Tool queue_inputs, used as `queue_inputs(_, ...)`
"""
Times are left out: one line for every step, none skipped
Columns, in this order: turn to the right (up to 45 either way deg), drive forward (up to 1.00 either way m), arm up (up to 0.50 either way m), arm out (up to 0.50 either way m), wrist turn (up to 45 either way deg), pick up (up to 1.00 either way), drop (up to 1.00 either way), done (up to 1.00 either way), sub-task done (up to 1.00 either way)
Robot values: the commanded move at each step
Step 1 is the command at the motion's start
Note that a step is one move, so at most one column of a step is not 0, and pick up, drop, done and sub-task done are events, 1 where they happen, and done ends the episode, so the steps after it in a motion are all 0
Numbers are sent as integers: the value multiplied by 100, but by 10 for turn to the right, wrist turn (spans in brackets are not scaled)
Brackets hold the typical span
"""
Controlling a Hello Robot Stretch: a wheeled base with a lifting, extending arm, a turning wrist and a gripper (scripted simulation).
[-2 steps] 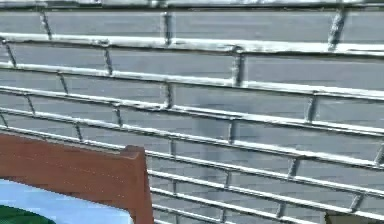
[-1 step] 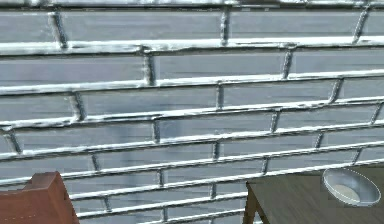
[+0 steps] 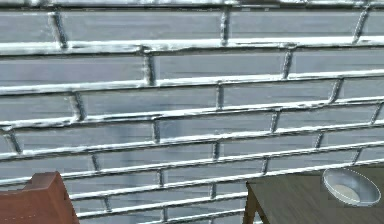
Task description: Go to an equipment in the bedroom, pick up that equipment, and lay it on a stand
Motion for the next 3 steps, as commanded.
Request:
queue_inputs(0, 0, 34, 0, 0, 0, 0, 0, 0)
queue_inputs(0, 0, 0, 18, 0, 0, 0, 0, 0)
queue_inputs(0, 0, 0, 0, 450, 0, 0, 0, 0)
